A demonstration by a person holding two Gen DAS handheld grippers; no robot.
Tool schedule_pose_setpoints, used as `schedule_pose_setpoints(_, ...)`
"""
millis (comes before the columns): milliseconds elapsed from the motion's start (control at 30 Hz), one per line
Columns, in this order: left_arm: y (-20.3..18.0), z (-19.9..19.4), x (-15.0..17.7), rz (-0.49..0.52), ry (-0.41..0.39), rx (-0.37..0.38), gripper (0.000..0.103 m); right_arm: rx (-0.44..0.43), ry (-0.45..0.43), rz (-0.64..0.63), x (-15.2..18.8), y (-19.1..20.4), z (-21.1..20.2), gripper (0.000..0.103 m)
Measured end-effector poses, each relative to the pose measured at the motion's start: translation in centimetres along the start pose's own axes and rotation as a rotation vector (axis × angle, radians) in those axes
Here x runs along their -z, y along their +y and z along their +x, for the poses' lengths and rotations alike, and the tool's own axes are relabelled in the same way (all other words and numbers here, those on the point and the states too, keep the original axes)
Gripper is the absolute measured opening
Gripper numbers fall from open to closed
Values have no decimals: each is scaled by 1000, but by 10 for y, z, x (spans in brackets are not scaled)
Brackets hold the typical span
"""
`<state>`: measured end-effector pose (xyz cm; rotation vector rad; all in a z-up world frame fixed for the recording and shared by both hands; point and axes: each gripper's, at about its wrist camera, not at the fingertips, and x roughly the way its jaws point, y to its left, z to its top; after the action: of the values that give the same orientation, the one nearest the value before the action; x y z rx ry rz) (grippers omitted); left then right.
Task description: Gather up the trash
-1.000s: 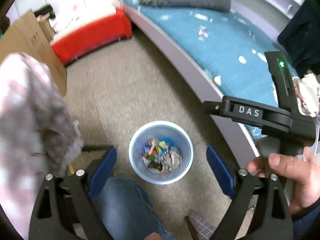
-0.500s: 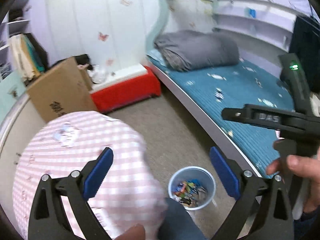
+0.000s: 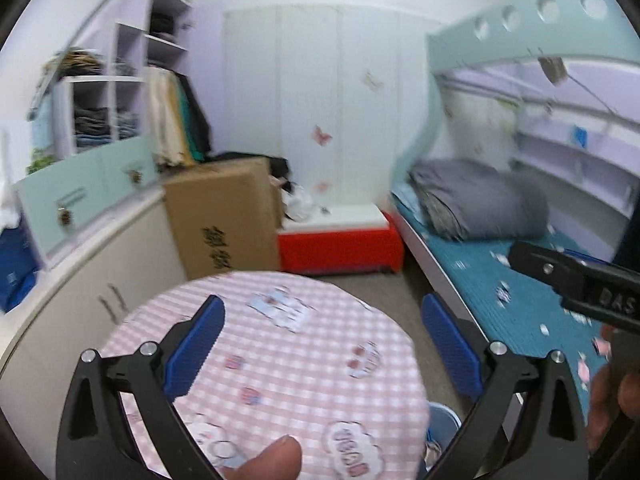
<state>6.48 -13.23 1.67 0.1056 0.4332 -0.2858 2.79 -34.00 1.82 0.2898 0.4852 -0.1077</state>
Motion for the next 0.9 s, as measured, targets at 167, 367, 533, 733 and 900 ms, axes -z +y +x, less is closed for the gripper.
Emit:
schedule_pose_setpoints(167, 33, -30, -11, -63, -53, -70, 97, 3, -72, -111, -7, 51, -24, 97)
schedule_pose_setpoints(367, 52, -54, -15, -97, -92, -102, 97, 8, -126, -163, -6, 81, -43, 97)
schedule_pose_setpoints(533, 58, -69, -19, -119, -115, -104, 97, 26, -148, -170, -7, 90, -51, 97)
schedule_pose_setpoints(733, 57, -75, -18, -116, -119, -102, 97, 36, -161, -179, -6, 94, -57, 97)
schedule_pose_setpoints(900, 53, -77, -18, -106, -121, -95, 97, 38, -165, -178, -6, 94, -59, 97)
